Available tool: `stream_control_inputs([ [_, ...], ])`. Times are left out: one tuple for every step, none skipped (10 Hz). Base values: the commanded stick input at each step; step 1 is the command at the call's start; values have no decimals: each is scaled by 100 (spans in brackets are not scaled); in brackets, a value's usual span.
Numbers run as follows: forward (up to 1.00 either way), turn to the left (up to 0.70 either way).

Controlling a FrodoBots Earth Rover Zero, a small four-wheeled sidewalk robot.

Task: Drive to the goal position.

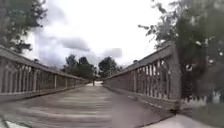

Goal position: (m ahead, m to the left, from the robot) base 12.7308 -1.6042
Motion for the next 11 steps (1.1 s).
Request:
stream_control_inputs([
  [85,0],
  [85,15],
  [85,34],
  [85,33],
  [85,4],
  [85,0],
  [85,0],
  [85,6],
  [85,24],
  [85,34],
  [85,28],
])
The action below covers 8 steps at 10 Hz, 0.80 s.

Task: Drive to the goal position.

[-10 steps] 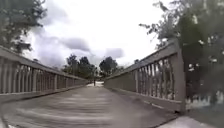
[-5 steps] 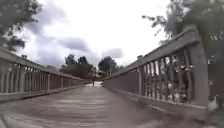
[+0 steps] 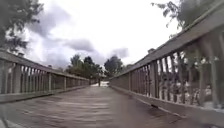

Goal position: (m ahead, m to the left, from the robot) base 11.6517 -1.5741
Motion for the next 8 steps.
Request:
stream_control_inputs([
  [85,3],
  [85,0],
  [85,0],
  [85,0],
  [85,0],
  [85,0],
  [85,1],
  [85,5],
])
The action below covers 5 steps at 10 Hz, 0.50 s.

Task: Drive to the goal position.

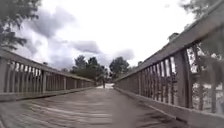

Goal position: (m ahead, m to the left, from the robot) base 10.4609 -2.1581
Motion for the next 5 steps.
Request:
stream_control_inputs([
  [85,28],
  [85,0],
  [85,0],
  [85,0],
  [85,0],
])
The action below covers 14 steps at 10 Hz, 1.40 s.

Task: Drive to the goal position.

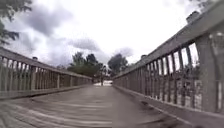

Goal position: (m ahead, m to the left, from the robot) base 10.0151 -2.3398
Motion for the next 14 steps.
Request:
stream_control_inputs([
  [85,0],
  [85,0],
  [85,0],
  [85,0],
  [85,6],
  [85,25],
  [85,28],
  [85,11],
  [85,0],
  [85,0],
  [85,0],
  [85,0],
  [85,0],
  [85,0],
])
